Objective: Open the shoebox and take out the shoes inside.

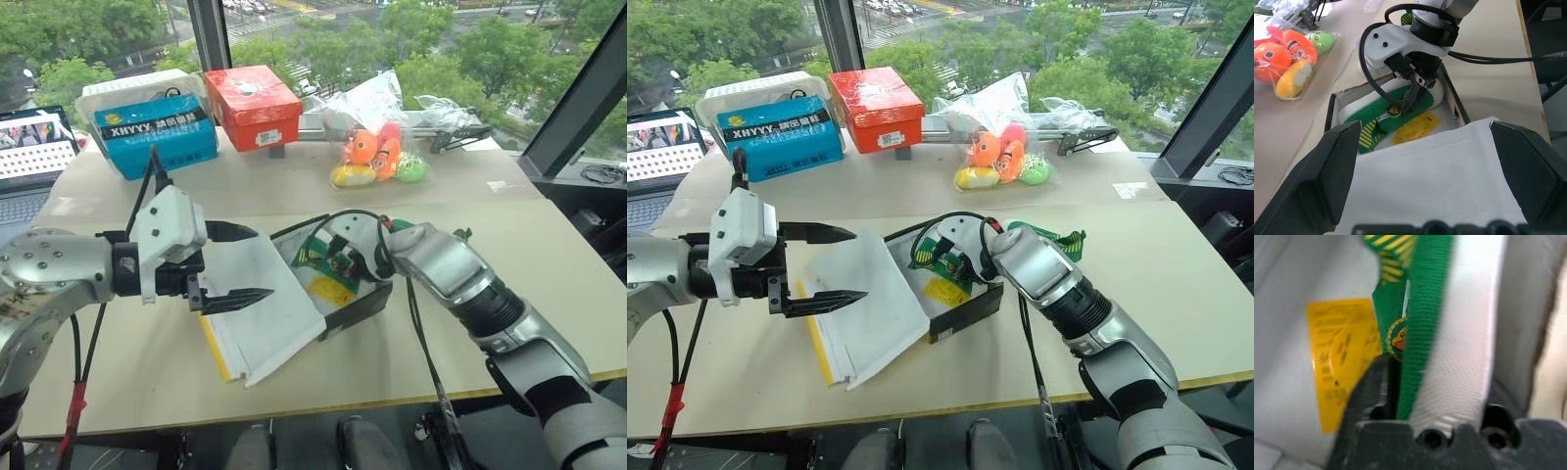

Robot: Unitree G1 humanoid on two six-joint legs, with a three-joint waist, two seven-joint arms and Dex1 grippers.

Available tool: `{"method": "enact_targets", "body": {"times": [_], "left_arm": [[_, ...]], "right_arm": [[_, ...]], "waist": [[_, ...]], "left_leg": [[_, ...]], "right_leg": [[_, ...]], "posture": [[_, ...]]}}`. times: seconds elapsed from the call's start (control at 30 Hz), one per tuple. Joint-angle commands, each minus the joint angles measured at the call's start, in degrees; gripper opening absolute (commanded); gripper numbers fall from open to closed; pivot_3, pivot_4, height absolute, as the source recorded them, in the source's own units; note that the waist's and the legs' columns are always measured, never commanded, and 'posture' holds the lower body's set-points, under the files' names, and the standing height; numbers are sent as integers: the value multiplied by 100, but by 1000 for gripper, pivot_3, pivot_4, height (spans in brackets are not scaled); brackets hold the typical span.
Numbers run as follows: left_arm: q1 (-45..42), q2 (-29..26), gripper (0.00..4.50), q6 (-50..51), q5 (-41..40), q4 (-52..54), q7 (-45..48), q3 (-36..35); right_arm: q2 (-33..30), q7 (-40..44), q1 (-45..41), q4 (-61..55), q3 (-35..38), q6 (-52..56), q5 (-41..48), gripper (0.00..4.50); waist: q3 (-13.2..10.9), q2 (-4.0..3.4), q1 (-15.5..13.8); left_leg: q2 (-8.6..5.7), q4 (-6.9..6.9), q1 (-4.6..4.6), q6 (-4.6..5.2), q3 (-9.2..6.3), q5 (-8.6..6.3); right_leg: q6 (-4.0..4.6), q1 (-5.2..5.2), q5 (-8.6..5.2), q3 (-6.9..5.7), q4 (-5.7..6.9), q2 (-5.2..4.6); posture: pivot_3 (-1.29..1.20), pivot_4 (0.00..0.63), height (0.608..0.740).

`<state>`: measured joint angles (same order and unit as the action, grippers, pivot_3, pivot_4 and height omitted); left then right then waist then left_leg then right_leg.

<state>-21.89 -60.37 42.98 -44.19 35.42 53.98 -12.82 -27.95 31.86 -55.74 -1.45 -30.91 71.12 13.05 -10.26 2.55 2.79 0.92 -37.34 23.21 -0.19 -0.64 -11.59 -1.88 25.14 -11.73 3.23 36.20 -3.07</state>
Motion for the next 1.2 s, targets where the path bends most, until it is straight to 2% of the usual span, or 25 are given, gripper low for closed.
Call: {"method": "enact_targets", "body": {"times": [0.03,0.17,0.37,0.5,0.63,0.7,0.87,1.1,1.2], "left_arm": [[-236,-83,4500,-97,21,-31,61,5],[-368,-79,4500,-168,101,-153,159,123],[-523,-32,4500,-248,203,-274,263,261],[-579,-14,4500,-283,240,-313,309,298],[-592,6,4500,-303,278,-321,333,326],[-603,23,4500,-309,291,-325,336,343],[-630,67,4500,-333,328,-345,342,402],[-535,85,4500,-357,361,-309,400,362],[-563,94,4500,-391,396,-381,458,408]], "right_arm": [[389,-81,-300,-14,836,287,187,717],[756,-144,-363,87,1389,503,330,433],[1694,-271,-444,551,2891,1231,888,416],[1317,-70,-64,502,2210,1294,901,416],[1697,228,-232,583,3398,2123,1826,416],[1602,227,-176,749,3550,2138,2112,416],[1090,178,133,789,3205,2138,2459,416],[630,36,-249,1477,4449,2138,3835,416],[176,-4,-647,1765,5029,2138,4292,416]], "waist": [[0,0,2],[-1,-1,-2],[-1,-1,-19],[-1,-2,-32],[-2,-2,-11],[-2,-3,7],[-2,-3,-18],[-2,-3,-18],[-9,-9,-17]], "left_leg": [[0,0,0,0,0,0],[1,1,4,0,0,0],[0,2,13,0,-2,0],[-1,2,12,0,-3,0],[-2,2,13,0,-3,0],[2,2,12,0,-3,0],[1,5,9,0,-3,0],[0,4,10,0,-3,0],[-1,3,15,0,-2,0]], "right_leg": [[0,0,0,0,1,0],[12,5,8,0,1,2],[37,9,24,-1,0,1],[39,7,24,-4,-1,0],[32,8,20,-4,-2,0],[34,7,22,-3,-2,3],[25,4,16,-3,-3,3],[21,2,16,-2,-7,2],[20,5,16,-2,-8,2]], "posture": [[0,150,740],[0,150,740],[0,150,740],[0,150,740],[0,150,740],[0,150,740],[0,150,740],[0,150,740],[0,150,740]]}}
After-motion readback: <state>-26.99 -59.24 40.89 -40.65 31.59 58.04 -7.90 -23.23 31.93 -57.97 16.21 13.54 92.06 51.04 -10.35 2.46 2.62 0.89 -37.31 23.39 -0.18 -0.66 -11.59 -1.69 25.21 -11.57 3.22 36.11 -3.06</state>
